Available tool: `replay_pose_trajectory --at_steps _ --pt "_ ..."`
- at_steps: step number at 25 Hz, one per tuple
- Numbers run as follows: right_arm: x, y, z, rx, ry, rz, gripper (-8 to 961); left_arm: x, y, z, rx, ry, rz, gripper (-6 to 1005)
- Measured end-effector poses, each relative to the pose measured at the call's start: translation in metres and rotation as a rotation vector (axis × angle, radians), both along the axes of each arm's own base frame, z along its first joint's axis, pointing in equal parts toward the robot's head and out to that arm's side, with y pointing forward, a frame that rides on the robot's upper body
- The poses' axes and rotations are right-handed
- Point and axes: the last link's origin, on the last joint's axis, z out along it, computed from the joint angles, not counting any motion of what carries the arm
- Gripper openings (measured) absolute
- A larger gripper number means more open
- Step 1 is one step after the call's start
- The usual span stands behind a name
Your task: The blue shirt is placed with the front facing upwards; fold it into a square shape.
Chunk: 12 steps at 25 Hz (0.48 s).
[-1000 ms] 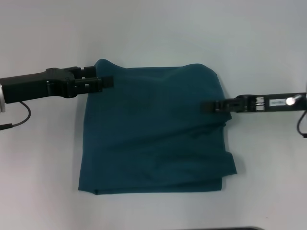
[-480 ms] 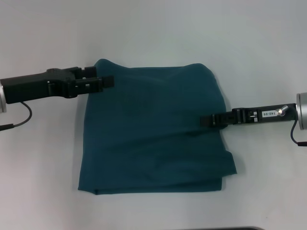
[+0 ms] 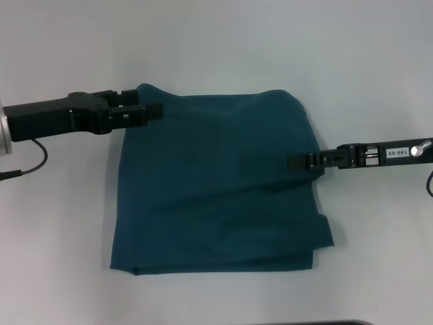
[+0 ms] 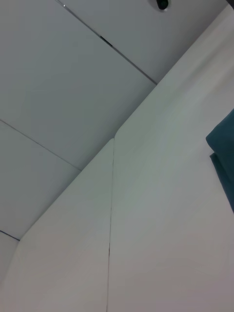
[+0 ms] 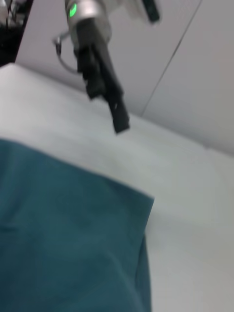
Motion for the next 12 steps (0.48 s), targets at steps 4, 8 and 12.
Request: replay_pose_trajectory --at_steps 4,8,12 --pt "-0.005 0.003 -0.007 -0.002 -0.002 0.014 503 0.001 0.001 0.0 0.0 0.0 -0.001 844" --pt "-0.015 0.006 -0.025 -0.023 -0.027 0.042 502 0.002 0.002 -0.002 -0.005 -0.004 -0.004 843" --pt "-0.017 0.006 -0.034 -0.045 -0.052 0.053 502 0.004 0.003 -0.002 -0.007 -0.002 -0.008 843"
